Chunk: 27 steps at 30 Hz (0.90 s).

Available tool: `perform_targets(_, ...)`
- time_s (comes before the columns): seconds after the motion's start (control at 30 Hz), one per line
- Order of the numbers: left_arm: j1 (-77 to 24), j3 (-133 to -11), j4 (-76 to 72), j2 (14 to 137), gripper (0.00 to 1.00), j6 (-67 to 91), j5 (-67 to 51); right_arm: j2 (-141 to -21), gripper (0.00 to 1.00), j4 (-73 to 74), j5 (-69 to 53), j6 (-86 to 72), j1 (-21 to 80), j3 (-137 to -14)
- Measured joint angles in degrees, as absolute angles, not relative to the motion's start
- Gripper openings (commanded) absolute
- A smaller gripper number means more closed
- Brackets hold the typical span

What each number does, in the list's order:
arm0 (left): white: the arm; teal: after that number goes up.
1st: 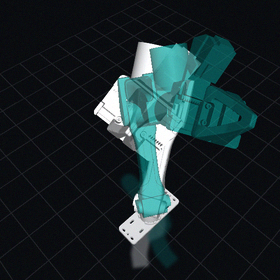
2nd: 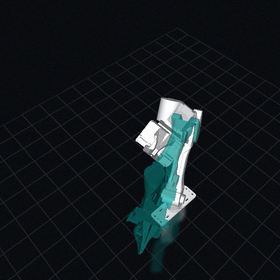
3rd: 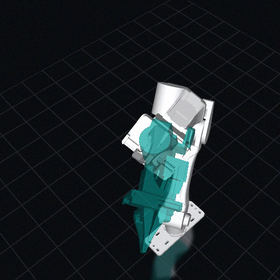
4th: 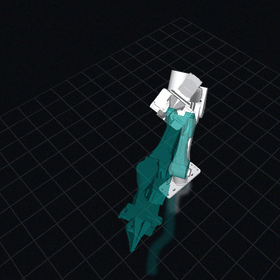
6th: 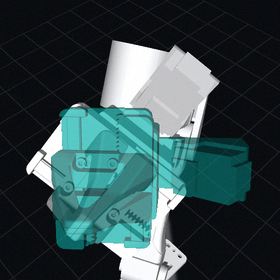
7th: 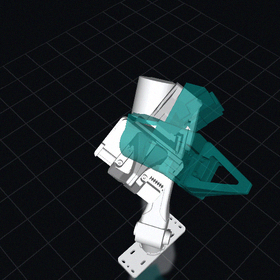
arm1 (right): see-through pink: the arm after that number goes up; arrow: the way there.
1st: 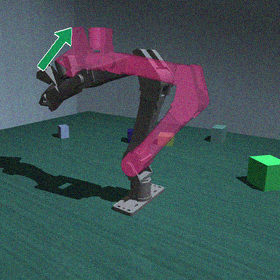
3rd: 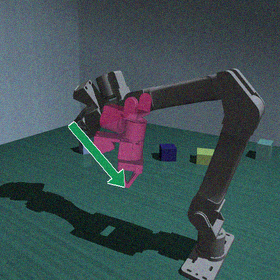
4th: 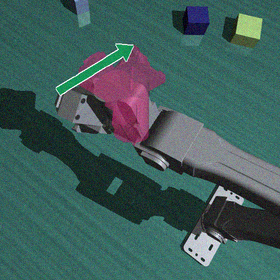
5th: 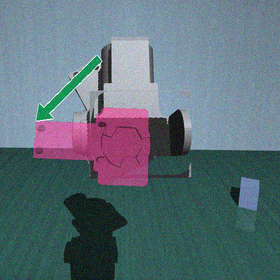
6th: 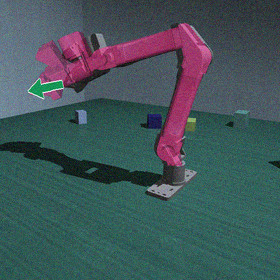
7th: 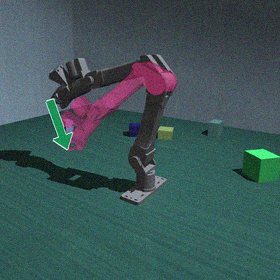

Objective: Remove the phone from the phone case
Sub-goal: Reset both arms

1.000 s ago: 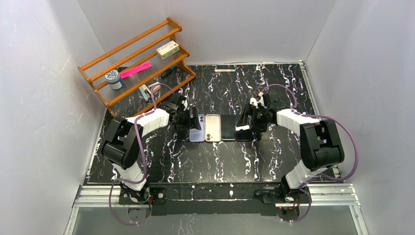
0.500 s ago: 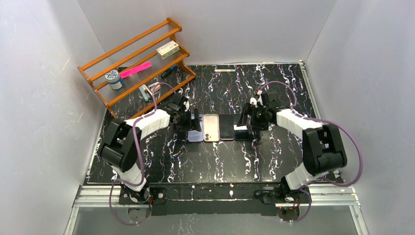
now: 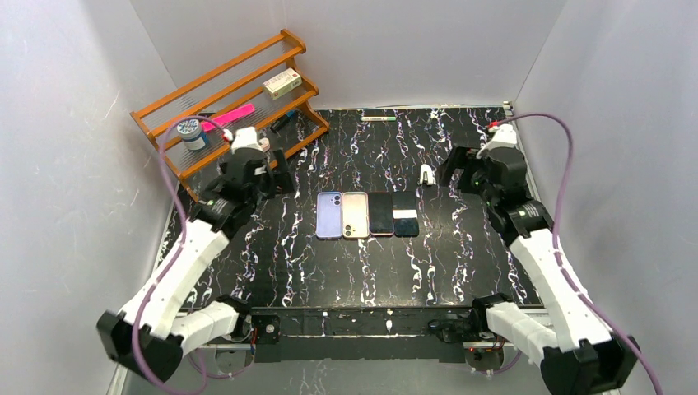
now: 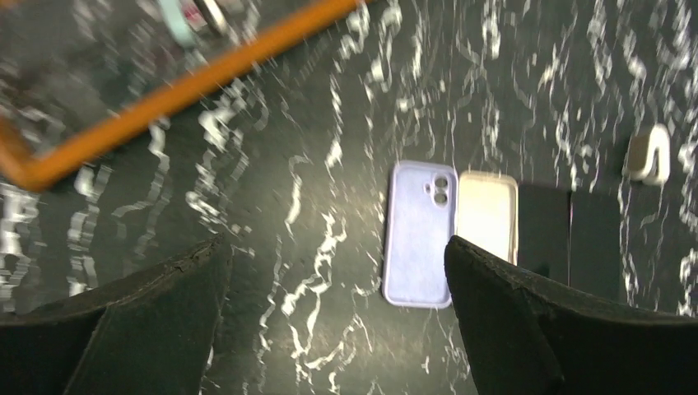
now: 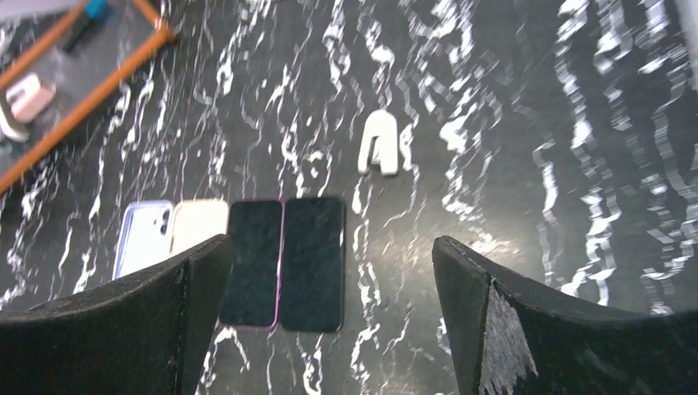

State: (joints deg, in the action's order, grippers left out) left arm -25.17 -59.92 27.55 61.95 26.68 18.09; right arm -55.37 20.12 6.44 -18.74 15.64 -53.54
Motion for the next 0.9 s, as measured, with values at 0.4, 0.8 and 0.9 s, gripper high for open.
perform_targets(0.4, -25.0, -65.6, 27.9, 43.0, 0.98, 17.7, 39.4, -43.1, 0.99, 18.6, 19.2, -12.5, 15.4, -56.6)
perform_targets(0.8, -24.9, -60.2, 22.3, 38.3, 0.98, 15.8, 43.5, -40.0, 0.99, 14.8, 21.8, -11.4, 15.4, -54.8)
perform_targets(0.9, -24.9, -59.0, 21.7, 38.3, 0.98, 15.9, 43.5, -40.5, 0.99, 14.7, 21.8, -11.5, 15.4, -54.2)
